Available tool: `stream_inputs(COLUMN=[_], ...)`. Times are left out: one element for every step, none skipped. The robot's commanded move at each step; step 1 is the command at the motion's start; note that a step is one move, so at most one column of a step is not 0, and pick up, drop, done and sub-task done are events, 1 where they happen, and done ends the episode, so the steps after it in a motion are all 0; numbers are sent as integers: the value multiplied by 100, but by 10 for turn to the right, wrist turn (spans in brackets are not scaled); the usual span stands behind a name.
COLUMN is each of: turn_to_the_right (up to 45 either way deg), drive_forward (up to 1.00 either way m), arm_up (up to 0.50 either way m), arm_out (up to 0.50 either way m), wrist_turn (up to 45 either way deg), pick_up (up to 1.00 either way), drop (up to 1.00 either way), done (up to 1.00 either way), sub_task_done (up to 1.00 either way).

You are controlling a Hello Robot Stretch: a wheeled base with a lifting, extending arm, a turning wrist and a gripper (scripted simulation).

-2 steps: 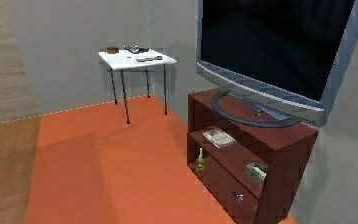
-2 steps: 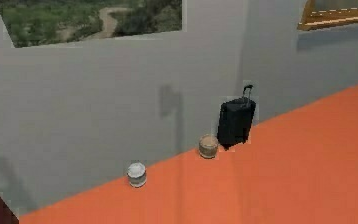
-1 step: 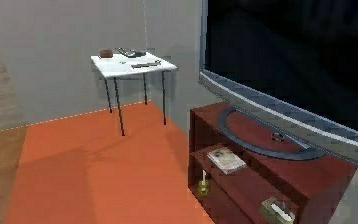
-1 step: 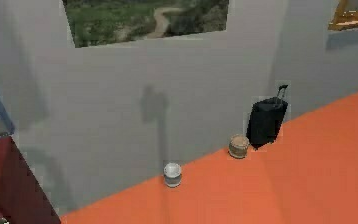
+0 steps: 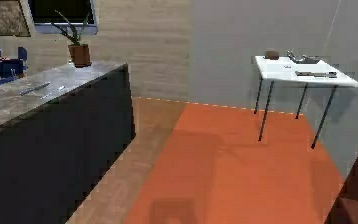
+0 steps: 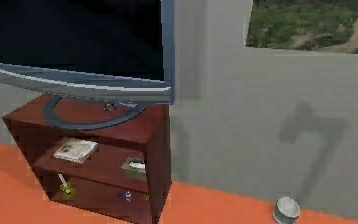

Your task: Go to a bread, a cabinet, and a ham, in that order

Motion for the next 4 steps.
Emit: stream_inputs(turn_to_the_right=[0,0,0,450], drive_forward=[100,100,30,0], arm_up=[0,0,0,0], arm_out=[0,0,0,0], wrist_turn=[0,0,0,0], pick_up=[0,0,0,0], drop=[0,0,0,0], done=[0,0,0,0], sub_task_done=[0,0,0,0])
